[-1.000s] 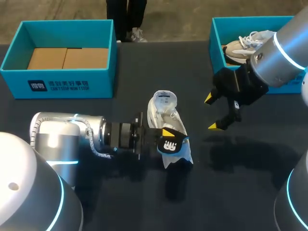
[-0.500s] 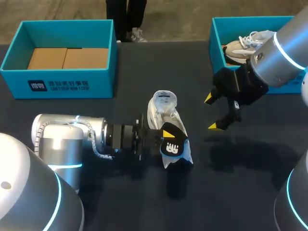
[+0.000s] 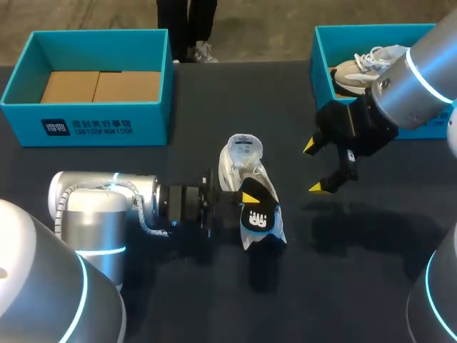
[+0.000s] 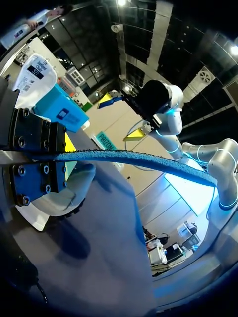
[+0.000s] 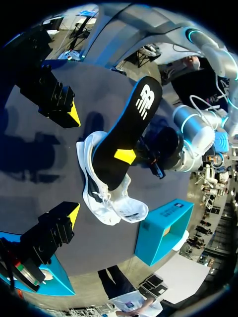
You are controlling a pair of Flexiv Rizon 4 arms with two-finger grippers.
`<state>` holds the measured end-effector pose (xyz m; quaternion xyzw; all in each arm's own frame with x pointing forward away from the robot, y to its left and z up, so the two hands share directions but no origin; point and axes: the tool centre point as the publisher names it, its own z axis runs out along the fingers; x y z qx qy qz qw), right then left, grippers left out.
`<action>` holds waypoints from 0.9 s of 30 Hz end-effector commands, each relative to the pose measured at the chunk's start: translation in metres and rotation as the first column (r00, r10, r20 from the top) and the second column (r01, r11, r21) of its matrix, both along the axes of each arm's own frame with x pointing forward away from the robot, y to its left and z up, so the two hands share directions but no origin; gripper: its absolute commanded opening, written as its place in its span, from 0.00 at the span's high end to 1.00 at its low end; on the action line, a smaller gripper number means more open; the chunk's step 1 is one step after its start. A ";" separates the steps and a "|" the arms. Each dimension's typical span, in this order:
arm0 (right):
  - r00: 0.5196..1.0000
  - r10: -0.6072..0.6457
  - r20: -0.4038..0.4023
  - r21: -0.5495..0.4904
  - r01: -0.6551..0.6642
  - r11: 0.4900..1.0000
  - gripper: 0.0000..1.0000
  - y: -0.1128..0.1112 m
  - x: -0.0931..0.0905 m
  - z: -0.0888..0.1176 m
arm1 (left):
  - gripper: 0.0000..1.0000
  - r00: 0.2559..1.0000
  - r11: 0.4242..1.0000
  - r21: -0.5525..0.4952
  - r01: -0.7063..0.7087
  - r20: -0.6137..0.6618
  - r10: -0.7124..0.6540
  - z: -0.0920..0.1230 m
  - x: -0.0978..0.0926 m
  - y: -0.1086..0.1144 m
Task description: Take the shoe out of the shoebox, open the shoe tongue, remove and reinsert the insole, then place the shoe into the shoebox
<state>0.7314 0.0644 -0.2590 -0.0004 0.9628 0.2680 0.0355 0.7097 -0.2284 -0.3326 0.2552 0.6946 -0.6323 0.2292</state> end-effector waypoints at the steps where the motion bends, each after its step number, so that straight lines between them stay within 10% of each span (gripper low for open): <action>1: 1.000 0.001 0.000 0.000 -0.001 1.000 0.00 0.001 0.001 -0.001 | 1.00 1.000 1.000 0.004 -0.009 0.001 0.009 -0.003 0.002 -0.002; 27: 1.000 0.001 0.000 0.000 -0.001 1.000 0.00 0.001 0.001 -0.001 | 1.00 0.997 0.988 -0.150 -0.029 -0.080 0.017 0.013 -0.010 -0.015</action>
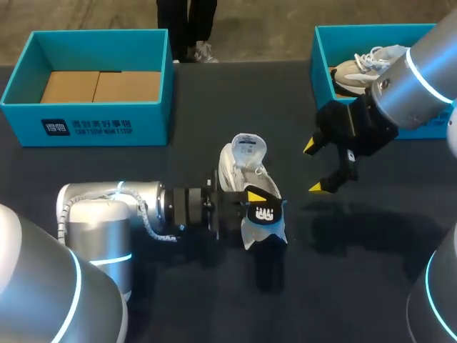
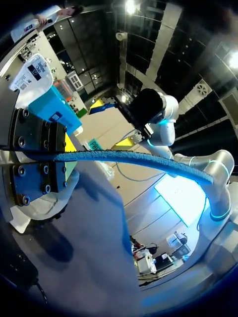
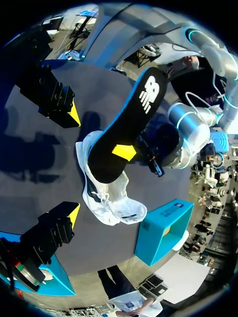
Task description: Take the shoe out of the shoebox, open the shoe tongue, remove and reinsert the insole, then place the shoe into the shoebox
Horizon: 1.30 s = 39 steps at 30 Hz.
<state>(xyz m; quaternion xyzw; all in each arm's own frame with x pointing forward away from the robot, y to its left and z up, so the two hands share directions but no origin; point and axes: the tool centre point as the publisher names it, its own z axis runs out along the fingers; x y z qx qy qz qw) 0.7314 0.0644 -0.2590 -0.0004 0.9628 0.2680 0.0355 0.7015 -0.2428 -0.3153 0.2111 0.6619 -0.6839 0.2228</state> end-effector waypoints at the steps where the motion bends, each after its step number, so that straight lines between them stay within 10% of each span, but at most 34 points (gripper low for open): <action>1: 1.000 0.001 0.000 0.000 -0.001 1.000 0.00 0.001 0.001 -0.001 | 1.00 1.000 1.000 -0.021 -0.011 -0.003 0.011 -0.004 -0.002 -0.001; 27: 1.000 0.001 0.000 0.000 -0.001 1.000 0.00 0.001 0.001 -0.001 | 1.00 0.998 0.999 0.006 -0.052 0.027 0.052 -0.016 0.012 0.008; 29: 1.000 0.001 0.000 0.000 -0.001 1.000 0.00 0.001 0.001 -0.001 | 0.65 0.998 0.999 0.004 -0.053 0.028 0.053 -0.014 0.011 0.008; 39: 1.000 0.001 0.000 0.000 -0.001 1.000 0.00 0.001 0.001 -0.001 | 0.71 0.997 0.998 -0.016 -0.057 0.046 0.058 -0.004 0.008 0.008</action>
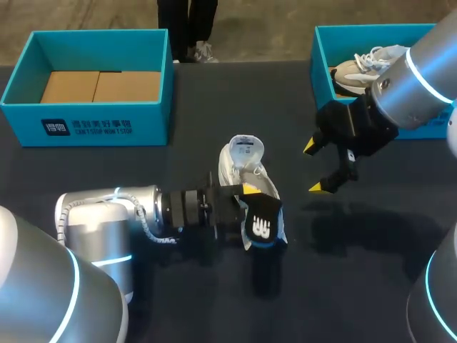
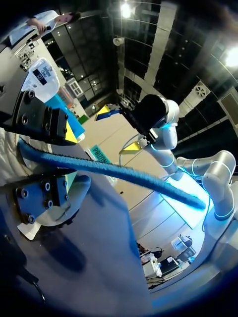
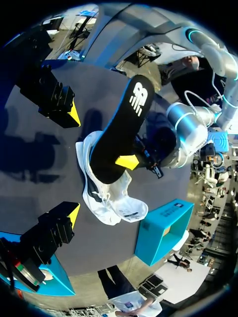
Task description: Take the shoe out of the shoebox, open the shoe tongue, remove and reinsert the insole, then place the shoe into the shoebox
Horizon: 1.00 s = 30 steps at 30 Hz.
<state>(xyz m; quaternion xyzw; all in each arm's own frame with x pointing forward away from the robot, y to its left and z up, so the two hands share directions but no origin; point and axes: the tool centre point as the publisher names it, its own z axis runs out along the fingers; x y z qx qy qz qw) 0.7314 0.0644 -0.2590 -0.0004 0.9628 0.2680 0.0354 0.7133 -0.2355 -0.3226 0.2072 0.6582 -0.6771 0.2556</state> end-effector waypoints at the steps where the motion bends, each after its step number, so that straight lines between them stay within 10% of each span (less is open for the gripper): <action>1: 1.000 0.000 0.000 0.000 0.000 1.000 0.00 0.001 0.001 -0.001 | 0.72 1.000 1.000 -0.005 -0.005 0.006 0.005 0.005 -0.004 0.001; 7: 1.000 0.000 0.000 0.000 0.000 1.000 0.00 0.001 0.001 -0.001 | 0.76 1.000 1.000 -0.009 0.001 0.009 -0.001 0.007 -0.011 0.001; 12: 1.000 0.000 0.000 0.000 0.000 1.000 0.00 0.001 0.001 -0.001 | 1.00 1.000 1.000 0.008 0.010 0.009 -0.010 0.003 -0.016 0.000; 30: 1.000 0.000 0.000 0.000 0.000 1.000 0.00 0.001 0.001 -0.001 | 1.00 0.997 0.998 0.054 -0.016 0.071 0.013 -0.013 0.004 0.001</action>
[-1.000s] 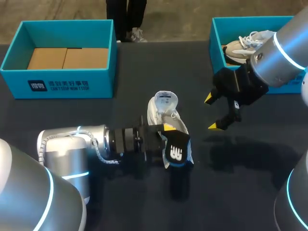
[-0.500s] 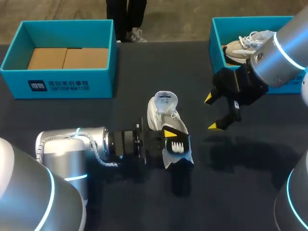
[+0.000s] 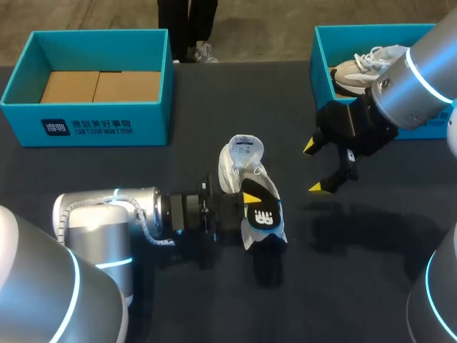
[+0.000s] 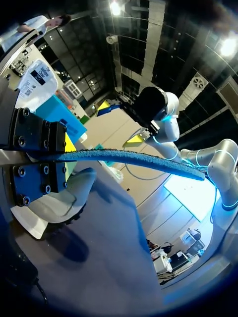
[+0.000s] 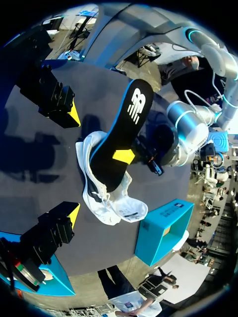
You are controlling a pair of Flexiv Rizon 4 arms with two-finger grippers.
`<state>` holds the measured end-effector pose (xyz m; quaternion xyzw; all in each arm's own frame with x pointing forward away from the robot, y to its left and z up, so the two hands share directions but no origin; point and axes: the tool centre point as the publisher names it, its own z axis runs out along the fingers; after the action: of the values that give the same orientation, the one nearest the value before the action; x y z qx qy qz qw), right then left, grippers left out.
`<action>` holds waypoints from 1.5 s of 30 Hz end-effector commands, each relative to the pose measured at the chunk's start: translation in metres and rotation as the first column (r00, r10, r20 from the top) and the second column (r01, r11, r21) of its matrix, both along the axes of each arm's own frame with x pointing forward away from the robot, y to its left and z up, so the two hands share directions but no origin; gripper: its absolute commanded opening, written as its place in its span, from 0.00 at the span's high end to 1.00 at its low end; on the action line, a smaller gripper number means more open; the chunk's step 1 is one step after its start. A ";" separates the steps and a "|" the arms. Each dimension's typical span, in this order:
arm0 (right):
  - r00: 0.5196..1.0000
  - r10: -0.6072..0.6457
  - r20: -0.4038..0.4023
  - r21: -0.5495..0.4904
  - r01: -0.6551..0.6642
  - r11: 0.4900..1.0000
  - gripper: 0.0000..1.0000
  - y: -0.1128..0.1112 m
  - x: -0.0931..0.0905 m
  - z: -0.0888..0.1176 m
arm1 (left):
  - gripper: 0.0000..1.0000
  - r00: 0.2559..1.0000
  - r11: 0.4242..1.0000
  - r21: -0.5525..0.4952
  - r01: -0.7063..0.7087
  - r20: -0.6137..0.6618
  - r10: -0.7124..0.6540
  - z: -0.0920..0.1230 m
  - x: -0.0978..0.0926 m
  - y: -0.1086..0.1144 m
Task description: Take the shoe out of the shoebox, open the shoe tongue, remove and reinsert the insole, then place the shoe into the shoebox
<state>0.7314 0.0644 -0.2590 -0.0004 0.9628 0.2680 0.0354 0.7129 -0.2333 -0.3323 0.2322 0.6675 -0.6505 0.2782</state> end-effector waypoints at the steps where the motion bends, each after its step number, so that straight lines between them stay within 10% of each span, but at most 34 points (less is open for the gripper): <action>1: 1.000 0.000 0.000 0.000 0.000 1.000 0.00 0.001 0.001 -0.001 | 1.00 1.000 1.000 0.004 -0.001 0.000 0.001 -0.004 0.005 -0.001; 6: 1.000 0.000 0.000 0.000 0.000 1.000 0.00 0.001 0.001 -0.001 | 1.00 1.000 1.000 0.011 -0.018 -0.003 0.018 -0.008 0.010 0.003; 13: 1.000 0.000 0.000 0.000 0.000 1.000 0.00 0.001 0.001 -0.001 | 0.75 1.000 1.000 -0.006 -0.016 0.004 0.016 0.004 0.006 0.005; 24: 1.000 0.000 0.000 0.000 0.000 1.000 0.00 0.001 0.001 -0.001 | 0.82 1.000 1.000 -0.022 -0.003 0.016 0.004 0.015 -0.005 0.006; 27: 1.000 0.000 0.000 0.000 0.000 1.000 0.00 0.001 0.001 -0.001 | 1.00 1.000 1.000 -0.021 -0.001 0.010 0.001 0.012 -0.005 0.005; 45: 1.000 0.000 0.000 0.000 0.000 1.000 0.00 0.001 0.001 -0.001 | 1.00 0.998 0.999 0.025 0.026 0.051 -0.027 -0.008 0.016 0.003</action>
<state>0.7314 0.0644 -0.2590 -0.0004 0.9628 0.2680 0.0354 0.7246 -0.2286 -0.3376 0.2583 0.6664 -0.6383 0.2861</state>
